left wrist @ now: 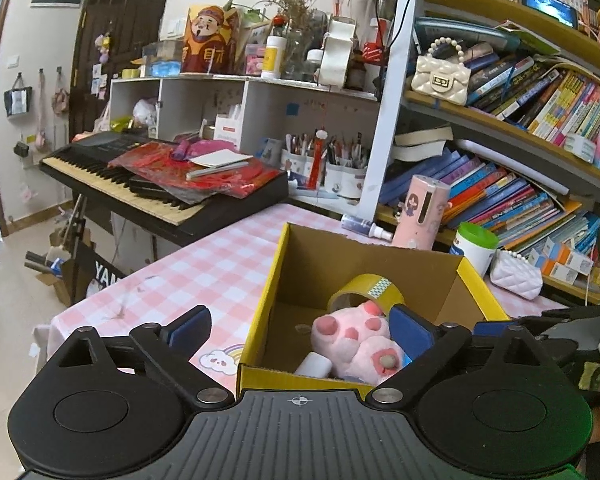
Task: Organize objects
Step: 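Withdraw both open tools up and away from the box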
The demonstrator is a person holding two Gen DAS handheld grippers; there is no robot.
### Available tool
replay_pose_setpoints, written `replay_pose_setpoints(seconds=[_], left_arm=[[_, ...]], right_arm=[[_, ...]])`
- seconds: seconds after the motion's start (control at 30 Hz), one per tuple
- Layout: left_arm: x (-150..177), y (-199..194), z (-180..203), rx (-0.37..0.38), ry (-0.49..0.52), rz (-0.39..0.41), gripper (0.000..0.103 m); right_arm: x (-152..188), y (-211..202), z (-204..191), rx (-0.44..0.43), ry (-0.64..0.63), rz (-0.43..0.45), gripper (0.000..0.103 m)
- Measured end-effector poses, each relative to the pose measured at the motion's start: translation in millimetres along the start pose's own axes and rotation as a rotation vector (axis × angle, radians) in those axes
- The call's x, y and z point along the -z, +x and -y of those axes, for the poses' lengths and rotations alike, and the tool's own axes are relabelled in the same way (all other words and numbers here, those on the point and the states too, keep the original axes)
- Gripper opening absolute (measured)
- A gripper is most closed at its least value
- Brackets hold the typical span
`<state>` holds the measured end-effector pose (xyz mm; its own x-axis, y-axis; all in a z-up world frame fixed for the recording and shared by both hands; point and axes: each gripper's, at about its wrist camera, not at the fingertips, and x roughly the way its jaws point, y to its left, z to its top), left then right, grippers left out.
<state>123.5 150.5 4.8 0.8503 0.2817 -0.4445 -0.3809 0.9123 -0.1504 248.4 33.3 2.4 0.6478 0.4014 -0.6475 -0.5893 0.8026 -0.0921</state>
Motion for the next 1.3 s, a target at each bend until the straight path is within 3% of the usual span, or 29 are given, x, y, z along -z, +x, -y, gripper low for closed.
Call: replay_pose_setpoints(seconds=[0.23,0.6,0.87,1.3], left_arm=[[3,-15,-8,-0.009,-0.008,0.009,0.100],[10,-38,-20,0.002,-0.016,0.020,0.101],[18,-53,-25,0.004,-0.007,0.005,0.101],[40,-79,-36,-0.024,-0.004,-0.055,0.101]], right_arm=[[2,-22,-6,0.029,0.027,0.046,0.069],[20,-62,-16,0.132,0.079,0.119,0.081],[44,-78,-27,0.166,0.118,0.092,0.083],[81,-102,-67,0.161,0.044,0.045,0.091]])
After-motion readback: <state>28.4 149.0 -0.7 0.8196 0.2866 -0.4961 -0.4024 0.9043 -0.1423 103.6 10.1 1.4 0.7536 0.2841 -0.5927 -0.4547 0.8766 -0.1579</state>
